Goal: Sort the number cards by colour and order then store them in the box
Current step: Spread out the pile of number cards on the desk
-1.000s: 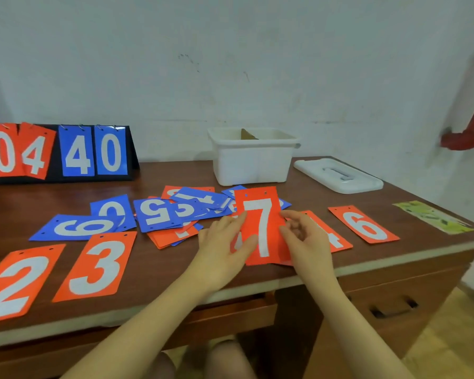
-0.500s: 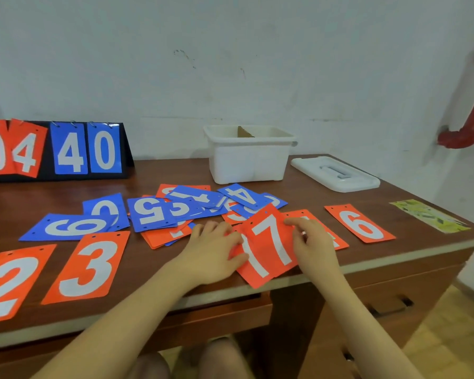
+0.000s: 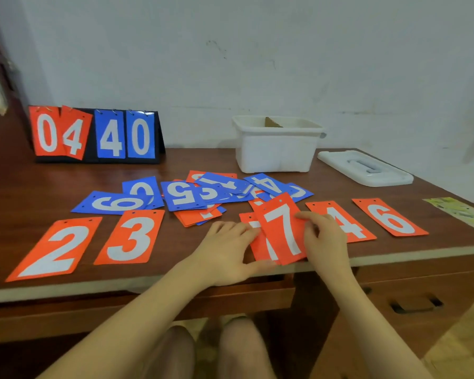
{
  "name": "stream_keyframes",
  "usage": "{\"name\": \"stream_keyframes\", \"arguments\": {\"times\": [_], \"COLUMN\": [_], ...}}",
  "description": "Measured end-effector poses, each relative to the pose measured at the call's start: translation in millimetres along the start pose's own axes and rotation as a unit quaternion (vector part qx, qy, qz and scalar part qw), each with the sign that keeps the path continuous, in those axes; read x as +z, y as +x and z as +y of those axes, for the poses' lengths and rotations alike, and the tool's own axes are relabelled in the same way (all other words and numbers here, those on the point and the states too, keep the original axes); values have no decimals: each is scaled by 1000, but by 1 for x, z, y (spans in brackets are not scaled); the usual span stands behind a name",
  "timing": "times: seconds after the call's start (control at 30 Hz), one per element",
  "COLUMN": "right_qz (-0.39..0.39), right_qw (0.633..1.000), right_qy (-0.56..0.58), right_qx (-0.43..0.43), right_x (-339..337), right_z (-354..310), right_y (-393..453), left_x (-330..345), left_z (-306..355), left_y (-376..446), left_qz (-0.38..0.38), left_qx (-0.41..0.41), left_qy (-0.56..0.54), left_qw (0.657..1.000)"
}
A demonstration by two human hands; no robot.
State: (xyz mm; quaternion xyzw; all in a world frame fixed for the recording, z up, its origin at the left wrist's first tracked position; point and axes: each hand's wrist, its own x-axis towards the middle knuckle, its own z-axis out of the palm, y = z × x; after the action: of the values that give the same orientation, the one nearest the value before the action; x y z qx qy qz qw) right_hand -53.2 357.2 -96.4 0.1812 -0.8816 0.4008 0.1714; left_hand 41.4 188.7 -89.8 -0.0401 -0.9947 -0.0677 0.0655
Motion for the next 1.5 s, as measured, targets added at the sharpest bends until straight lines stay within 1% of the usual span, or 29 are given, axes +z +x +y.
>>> {"name": "stream_keyframes", "arguments": {"times": [0.07, 0.13, 0.2, 0.27, 0.37, 0.47, 0.6, 0.7, 0.77, 0.83, 0.9, 0.93, 0.97, 1.03, 1.17, 1.3, 1.4, 1.5], "right_qz": [36, 37, 1, -44, -80, -82, -116, -133, -127, -81, -34, -35, -50, -87, -98, -156, -173, -174], "right_qw": [999, 999, 998, 993, 986, 988, 983, 977, 981, 987, 980, 974, 969, 967, 974, 966, 968, 968], "right_qy": [38, 8, -60, -111, -144, -131, -144, -160, -141, -139, -195, -222, -239, -235, -202, -204, -179, -179], "right_qx": [10, 10, 15, 16, 8, 4, -7, -32, -37, -27, 6, 28, 43, 52, 41, 18, 12, -4], "right_x": [1, -1, -5, -9, -10, -12, -17, -13, -10, -12, -20, -25, -29, -35, -49, -62, -67, -67], "right_z": [-5, -4, -1, 3, 8, 10, 13, 11, 10, 12, 20, 25, 30, 37, 44, 55, 59, 59], "right_y": [-1, -2, -3, -3, -2, 1, 2, 1, 1, 3, 9, 12, 13, 12, 5, -3, -5, -5], "left_x": [0, -1, -4, -4, -1, 0, 1, 4, 6, 8, 9, 9, 9, 9, 9, 8, 5, 6], "left_z": [4, 11, 17, 19, 16, 14, 17, 19, 19, 19, 22, 23, 26, 30, 35, 38, 41, 41], "left_y": [1, 5, 10, 17, 25, 29, 33, 33, 31, 31, 35, 37, 40, 45, 52, 49, 46, 38], "left_qz": [1, 0, -16, -27, -26, -41, -34, -15, 0, 9, 3, 0, -1, -6, -5, -2, -5, -12], "left_qx": [2, 5, 0, -7, 10, 35, 41, 45, 53, 57, 52, 53, 54, 54, 40, 40, 46, 59], "left_qy": [-47, -94, -134, -147, -113, -61, -47, -65, -74, -71, -74, -71, -68, -66, -59, -55, -40, -3], "left_qw": [999, 996, 991, 989, 993, 997, 997, 997, 996, 996, 996, 996, 996, 996, 997, 998, 998, 998]}}
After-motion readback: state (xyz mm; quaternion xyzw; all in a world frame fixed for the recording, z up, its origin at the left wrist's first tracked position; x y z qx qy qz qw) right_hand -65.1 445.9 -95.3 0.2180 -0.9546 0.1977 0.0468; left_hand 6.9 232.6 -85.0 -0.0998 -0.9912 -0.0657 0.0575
